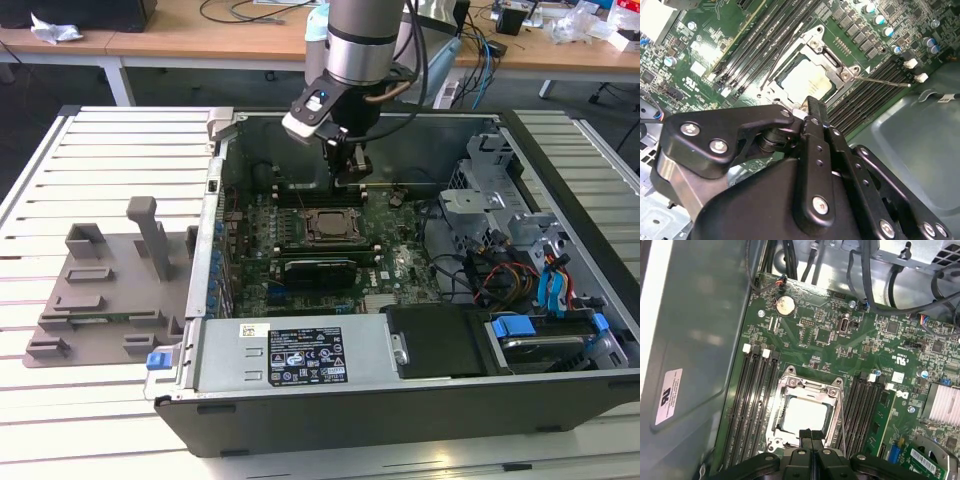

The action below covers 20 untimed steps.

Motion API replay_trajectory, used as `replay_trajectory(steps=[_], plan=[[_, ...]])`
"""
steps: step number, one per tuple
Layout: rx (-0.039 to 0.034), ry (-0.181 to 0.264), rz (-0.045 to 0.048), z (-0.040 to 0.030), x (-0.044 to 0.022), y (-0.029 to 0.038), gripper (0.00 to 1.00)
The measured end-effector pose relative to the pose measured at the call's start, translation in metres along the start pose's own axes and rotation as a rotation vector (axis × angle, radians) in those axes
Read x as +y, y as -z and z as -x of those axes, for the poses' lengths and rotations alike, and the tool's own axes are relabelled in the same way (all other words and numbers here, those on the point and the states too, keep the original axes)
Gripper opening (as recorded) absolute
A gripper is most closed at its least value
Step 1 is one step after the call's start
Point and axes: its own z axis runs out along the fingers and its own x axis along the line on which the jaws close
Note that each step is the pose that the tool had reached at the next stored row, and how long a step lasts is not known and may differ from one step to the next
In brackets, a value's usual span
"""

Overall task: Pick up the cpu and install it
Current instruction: 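Install the first cpu locking lever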

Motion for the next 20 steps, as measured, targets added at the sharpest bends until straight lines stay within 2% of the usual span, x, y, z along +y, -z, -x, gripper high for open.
replay_trajectory(steps=[11,20], plan=[[-0.0036,0.065,0.0027,0.0000,0.0000,0.0000,0.11],[-0.0087,0.158,0.0066,0.0000,0.0000,0.0000,0.11]])
